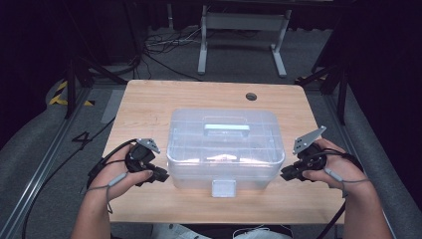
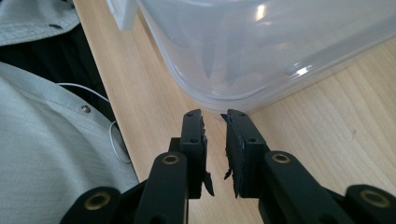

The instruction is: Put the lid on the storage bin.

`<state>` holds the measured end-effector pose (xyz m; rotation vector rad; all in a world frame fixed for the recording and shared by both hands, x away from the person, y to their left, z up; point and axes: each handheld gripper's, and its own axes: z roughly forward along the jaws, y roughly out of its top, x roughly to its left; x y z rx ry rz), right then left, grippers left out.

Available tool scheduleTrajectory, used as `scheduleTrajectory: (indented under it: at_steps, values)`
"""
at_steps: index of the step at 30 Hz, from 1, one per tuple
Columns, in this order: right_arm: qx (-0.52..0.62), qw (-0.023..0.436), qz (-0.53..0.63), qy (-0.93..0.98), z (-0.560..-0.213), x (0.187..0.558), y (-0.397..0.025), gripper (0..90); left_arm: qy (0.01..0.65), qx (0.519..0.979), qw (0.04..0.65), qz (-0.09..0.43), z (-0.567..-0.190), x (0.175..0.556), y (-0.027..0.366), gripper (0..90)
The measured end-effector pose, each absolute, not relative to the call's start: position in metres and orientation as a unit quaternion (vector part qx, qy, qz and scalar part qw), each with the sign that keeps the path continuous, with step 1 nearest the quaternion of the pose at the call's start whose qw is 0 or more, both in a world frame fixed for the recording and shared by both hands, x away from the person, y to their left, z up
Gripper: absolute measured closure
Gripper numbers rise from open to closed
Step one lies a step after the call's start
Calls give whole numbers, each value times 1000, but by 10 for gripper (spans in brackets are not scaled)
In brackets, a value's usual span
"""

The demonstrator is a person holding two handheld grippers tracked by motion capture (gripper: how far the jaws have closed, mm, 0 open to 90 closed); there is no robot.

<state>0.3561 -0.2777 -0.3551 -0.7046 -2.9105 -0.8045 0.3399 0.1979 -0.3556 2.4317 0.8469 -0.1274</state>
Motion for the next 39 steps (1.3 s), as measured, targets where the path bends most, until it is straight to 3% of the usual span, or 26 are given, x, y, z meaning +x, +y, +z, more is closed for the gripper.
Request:
scheduleTrajectory:
  at_steps: [11, 19, 24, 32, 39]
  values:
    - [-262, -25, -331, -906, -347, 363, -299, 679, 361, 872, 332, 9, -349, 341, 217, 761]
    - [-322, -90, -393, -857, -337, 370, -322, 629, 398, 837, 372, 51, -348, 347, 232, 729]
    - [-352, -131, -414, -829, -340, 378, -333, 586, 427, 814, 380, 105, -351, 356, 242, 703]
    - [-371, -163, -416, -814, -363, 395, -345, 489, 463, 783, 393, 135, -369, 373, 250, 570]
    - [-385, -193, -406, -806, -391, 413, -349, 406, 459, 786, 389, 141, -388, 387, 250, 456]
